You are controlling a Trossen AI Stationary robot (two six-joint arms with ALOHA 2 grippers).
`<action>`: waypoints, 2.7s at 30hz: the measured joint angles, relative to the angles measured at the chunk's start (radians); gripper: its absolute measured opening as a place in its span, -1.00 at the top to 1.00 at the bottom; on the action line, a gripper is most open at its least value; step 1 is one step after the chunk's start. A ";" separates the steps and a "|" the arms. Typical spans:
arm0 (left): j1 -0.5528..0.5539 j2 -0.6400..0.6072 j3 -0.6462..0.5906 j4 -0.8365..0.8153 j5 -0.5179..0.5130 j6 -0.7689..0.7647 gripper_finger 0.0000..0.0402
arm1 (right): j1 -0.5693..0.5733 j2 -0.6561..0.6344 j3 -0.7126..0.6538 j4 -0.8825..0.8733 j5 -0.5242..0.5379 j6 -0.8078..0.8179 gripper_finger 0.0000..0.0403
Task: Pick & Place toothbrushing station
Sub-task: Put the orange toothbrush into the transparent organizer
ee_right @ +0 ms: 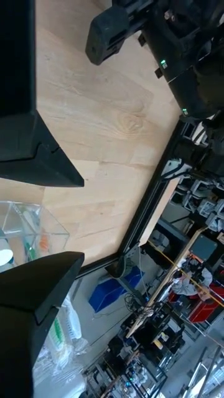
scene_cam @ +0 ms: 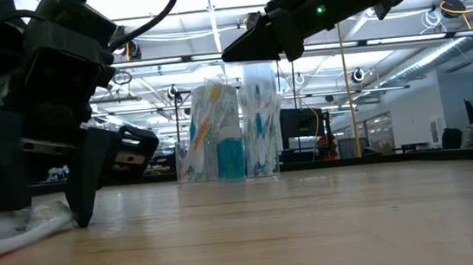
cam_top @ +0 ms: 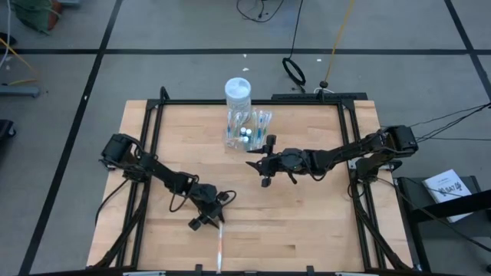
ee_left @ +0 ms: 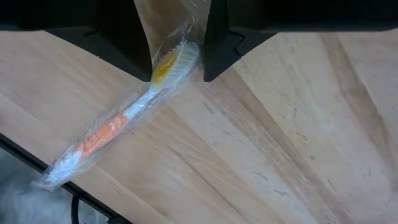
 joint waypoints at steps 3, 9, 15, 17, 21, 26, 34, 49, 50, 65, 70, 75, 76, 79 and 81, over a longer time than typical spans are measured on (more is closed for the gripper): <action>0.000 0.000 0.000 -0.002 -0.007 0.008 0.38 | 0.000 0.000 0.000 0.000 0.000 0.000 0.15; 0.006 -0.003 0.000 -0.002 -0.050 0.008 0.72 | 0.000 0.000 0.000 0.000 0.000 0.000 0.15; 0.062 -0.027 -0.003 0.009 -0.115 0.022 0.86 | 0.000 0.000 0.000 -0.001 -0.001 0.000 0.15; 0.091 -0.054 -0.003 -0.008 -0.119 0.016 0.86 | -0.001 0.000 0.000 -0.014 -0.001 0.007 0.15; 0.149 -0.146 -0.002 -0.037 -0.195 0.019 0.84 | -0.012 0.000 0.000 -0.051 -0.004 0.148 0.15; 0.195 -0.291 -0.002 -0.112 -0.432 0.455 0.88 | -0.055 -0.016 0.001 -0.113 -0.069 0.226 0.15; 0.214 -0.423 0.021 -0.111 -0.828 1.232 0.87 | -0.207 -0.102 0.015 -0.304 -0.554 0.464 0.15; 0.203 -0.275 0.130 -0.069 -0.921 1.465 0.89 | -0.321 0.014 0.016 -0.230 -0.863 0.569 0.15; 0.203 -0.267 0.131 -0.056 -0.915 1.467 0.89 | -0.321 0.022 0.015 -0.223 -0.863 0.570 0.15; 0.196 -0.254 0.130 0.000 -0.914 1.404 0.82 | -0.322 0.063 0.016 -0.145 -0.861 0.515 0.30; 0.178 -0.254 0.130 -0.004 -0.914 1.404 0.82 | -0.322 0.063 0.016 -0.143 -0.862 0.491 0.60; 0.172 -0.254 0.130 0.002 -0.914 1.376 0.81 | -0.323 0.063 0.016 -0.140 -0.861 0.475 0.92; 0.172 -0.254 0.130 0.003 -0.913 1.363 0.81 | -0.322 0.063 0.016 -0.140 -0.861 0.475 0.94; 0.172 -0.254 0.130 0.002 -0.912 1.315 0.81 | -0.322 0.063 0.016 -0.141 -0.860 0.476 0.90; 0.172 -0.254 0.130 0.003 -0.913 1.270 0.81 | -0.322 0.063 0.016 -0.140 -0.861 0.476 0.86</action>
